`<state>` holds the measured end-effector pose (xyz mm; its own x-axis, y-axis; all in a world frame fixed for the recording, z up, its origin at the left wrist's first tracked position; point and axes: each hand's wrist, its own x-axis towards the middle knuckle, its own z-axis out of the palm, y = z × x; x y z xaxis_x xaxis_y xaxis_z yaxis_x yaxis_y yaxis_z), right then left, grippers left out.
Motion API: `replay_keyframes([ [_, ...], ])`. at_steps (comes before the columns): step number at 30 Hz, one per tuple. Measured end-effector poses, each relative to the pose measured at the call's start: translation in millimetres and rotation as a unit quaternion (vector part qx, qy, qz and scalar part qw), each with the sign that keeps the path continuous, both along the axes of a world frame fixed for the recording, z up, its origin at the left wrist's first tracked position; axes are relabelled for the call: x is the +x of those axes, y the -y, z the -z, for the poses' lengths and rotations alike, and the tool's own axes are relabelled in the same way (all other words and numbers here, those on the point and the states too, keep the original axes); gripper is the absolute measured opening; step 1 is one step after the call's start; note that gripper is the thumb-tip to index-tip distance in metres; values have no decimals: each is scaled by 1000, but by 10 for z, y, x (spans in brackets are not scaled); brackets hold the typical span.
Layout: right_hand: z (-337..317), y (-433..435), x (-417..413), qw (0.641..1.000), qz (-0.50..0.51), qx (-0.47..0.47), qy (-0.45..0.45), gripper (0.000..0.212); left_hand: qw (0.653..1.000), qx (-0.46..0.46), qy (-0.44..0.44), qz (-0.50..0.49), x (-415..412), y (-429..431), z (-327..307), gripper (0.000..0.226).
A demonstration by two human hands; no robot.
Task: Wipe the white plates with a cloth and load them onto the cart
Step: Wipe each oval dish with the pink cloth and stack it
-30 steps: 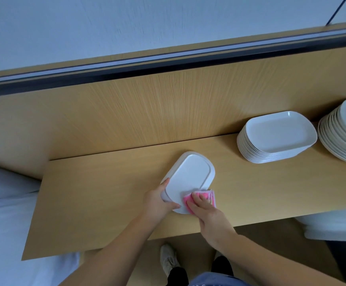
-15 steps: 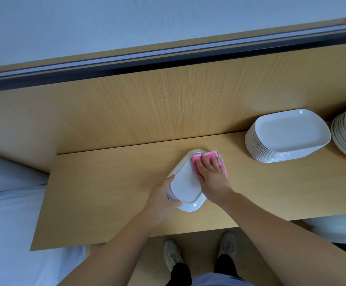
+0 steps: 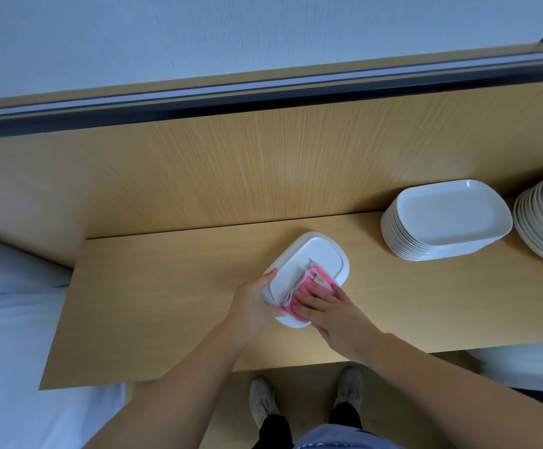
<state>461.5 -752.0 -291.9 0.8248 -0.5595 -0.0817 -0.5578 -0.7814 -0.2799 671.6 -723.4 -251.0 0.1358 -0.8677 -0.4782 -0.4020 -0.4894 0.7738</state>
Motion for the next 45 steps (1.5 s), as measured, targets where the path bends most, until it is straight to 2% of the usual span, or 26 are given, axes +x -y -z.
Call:
replay_keyframes([
  [5,-132,166,-194,995,-7,-10,96,54,999,-23,-36,3,32,-67,-30,76],
  [7,-275,254,-257,989,37,-7,146,49,998,-32,-53,-8,47,-89,-106,71],
  [11,-553,464,-283,967,123,6,221,52,996,-42,-70,-44,59,-135,-339,39],
  [14,-740,610,-195,961,113,10,254,53,993,-61,-42,-88,50,-232,-620,22],
  [17,-950,674,-7,955,77,19,285,52,987,-98,51,-113,89,-393,-872,14],
  [21,-1089,625,302,951,0,27,308,53,968,-104,184,-136,277,-769,-1018,21],
  [25,-1086,515,650,953,-33,51,298,53,926,-119,328,-146,574,-1189,-974,28],
  [28,-1095,386,925,951,-56,58,298,51,906,-124,371,-163,843,-1448,-876,27],
  [32,-1086,220,1253,952,-73,44,295,50,902,-38,413,-123,1323,-1608,-654,33],
  [38,-1009,12,1763,960,-29,8,279,51,913,35,404,-50,1953,-1548,-417,42],
  [45,-946,-163,2206,963,4,-14,268,52,940,47,337,18,2423,-1317,-89,41],
])
